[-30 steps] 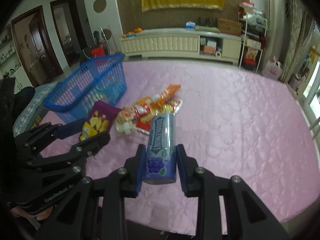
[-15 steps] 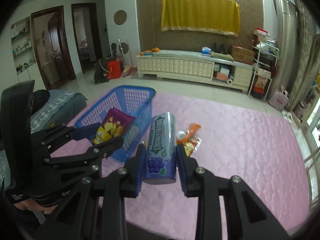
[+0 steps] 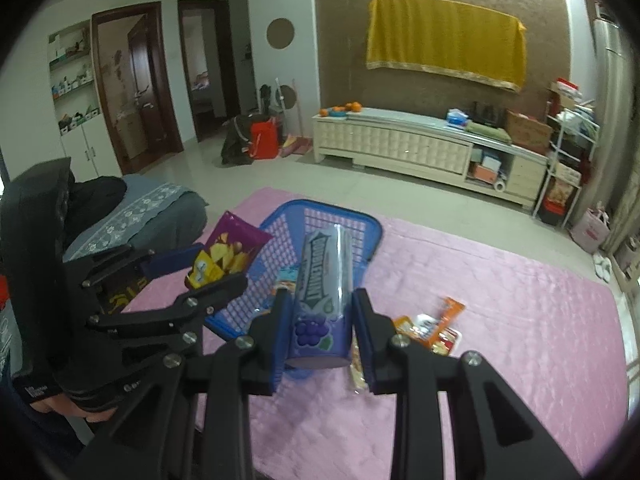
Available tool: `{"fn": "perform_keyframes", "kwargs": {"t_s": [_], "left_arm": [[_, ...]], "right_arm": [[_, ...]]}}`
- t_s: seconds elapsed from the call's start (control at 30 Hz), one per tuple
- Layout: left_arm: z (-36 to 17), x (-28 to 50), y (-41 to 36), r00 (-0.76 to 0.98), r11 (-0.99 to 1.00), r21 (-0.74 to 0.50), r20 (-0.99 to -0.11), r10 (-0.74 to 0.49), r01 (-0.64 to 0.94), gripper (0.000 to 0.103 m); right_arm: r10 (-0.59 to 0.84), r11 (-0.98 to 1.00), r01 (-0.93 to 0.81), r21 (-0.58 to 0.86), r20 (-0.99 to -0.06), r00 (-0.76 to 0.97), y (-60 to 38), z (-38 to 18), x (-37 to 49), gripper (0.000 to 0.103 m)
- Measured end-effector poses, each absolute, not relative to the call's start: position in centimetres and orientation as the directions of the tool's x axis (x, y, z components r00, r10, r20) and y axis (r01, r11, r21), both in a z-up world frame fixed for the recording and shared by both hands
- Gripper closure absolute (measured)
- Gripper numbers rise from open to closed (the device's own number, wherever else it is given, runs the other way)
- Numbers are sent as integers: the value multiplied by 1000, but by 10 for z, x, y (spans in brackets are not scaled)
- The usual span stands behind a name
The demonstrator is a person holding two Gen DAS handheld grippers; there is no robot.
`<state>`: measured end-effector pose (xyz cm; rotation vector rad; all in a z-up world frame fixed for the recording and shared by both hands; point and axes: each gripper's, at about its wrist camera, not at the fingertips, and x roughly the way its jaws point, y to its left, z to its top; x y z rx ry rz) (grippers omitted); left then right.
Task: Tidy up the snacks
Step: 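Carry the chips bag to the basket with left tool while right tool carries gum tube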
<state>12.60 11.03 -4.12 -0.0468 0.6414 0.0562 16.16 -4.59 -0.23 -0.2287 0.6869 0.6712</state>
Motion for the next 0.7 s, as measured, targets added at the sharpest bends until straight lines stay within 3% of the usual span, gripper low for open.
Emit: {"fn": "perform_keyframes", "kwargs": {"t_s": [0.7], "left_arm": [[-90, 172, 159, 703, 992, -86, -711, 0, -87, 58]], "right_arm": [[471, 736, -675, 55, -758, 451, 14, -53, 216, 68]]}}
